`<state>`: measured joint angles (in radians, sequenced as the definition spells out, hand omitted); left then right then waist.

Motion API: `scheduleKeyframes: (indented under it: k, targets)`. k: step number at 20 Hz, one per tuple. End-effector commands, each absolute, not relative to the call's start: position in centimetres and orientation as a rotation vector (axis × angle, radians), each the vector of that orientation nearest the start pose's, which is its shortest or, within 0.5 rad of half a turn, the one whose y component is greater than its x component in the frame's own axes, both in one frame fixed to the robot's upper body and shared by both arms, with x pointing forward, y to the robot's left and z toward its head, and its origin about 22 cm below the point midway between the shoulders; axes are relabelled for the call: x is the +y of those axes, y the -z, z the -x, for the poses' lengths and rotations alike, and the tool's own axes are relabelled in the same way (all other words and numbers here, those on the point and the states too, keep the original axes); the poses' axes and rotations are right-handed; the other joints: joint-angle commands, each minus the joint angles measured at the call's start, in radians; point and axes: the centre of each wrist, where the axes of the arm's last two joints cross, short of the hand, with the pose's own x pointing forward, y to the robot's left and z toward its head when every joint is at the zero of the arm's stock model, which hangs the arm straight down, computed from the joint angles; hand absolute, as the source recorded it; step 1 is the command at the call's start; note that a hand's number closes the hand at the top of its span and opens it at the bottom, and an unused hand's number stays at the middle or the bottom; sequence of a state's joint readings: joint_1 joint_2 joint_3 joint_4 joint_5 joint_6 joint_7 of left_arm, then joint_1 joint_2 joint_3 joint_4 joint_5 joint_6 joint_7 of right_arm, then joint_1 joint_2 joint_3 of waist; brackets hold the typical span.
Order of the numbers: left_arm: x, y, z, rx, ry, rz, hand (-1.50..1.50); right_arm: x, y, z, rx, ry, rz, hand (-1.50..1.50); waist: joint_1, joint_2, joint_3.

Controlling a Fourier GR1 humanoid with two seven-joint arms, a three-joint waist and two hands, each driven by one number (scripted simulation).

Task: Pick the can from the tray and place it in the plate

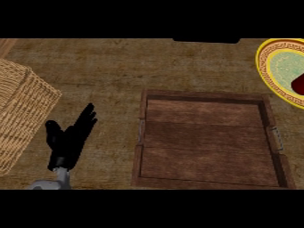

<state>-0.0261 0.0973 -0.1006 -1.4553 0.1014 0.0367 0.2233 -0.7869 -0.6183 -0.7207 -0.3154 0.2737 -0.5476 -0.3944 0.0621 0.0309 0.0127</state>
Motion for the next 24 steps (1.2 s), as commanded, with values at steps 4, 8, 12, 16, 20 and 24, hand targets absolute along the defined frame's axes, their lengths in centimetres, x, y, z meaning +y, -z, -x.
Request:
scheduleKeyframes:
  k: [4,8,12,16,20,24]
  targets:
    - [22.5,2.0,-24.2,-1.193,0.01,0.008,0.0,-49.1,-4.1,-32.5,-1.535,0.519,0.959,-1.5,-0.026,-0.015,-0.007]
    - [22.7,3.1,-23.3,-1.207,0.028,0.0,0.0,-50.8,-2.7,-29.9,-1.587,0.478,0.834,-1.5,-0.036,-0.02,-0.009]
    - [25.2,3.3,-24.1,-1.186,0.015,-0.003,0.0,-51.4,-1.6,-28.3,-1.578,0.383,0.779,-1.5,-0.048,-0.024,-0.011]
    - [23.3,3.3,-24.2,-1.191,0.01,-0.016,0.0,-50.6,-0.1,-27.9,-1.543,0.283,0.803,-1.5,-0.049,-0.026,-0.011]
    - [24.3,4.0,-21.6,-1.178,0.006,-0.001,0.0,-51.0,1.4,-25.7,-1.514,0.224,0.838,-1.5,-0.059,-0.032,-0.013]
    - [23.5,4.4,-23.5,-1.174,-0.014,-0.007,0.0,-49.5,3.1,-25.2,-1.486,0.219,0.814,-1.5,-0.068,-0.033,-0.014]
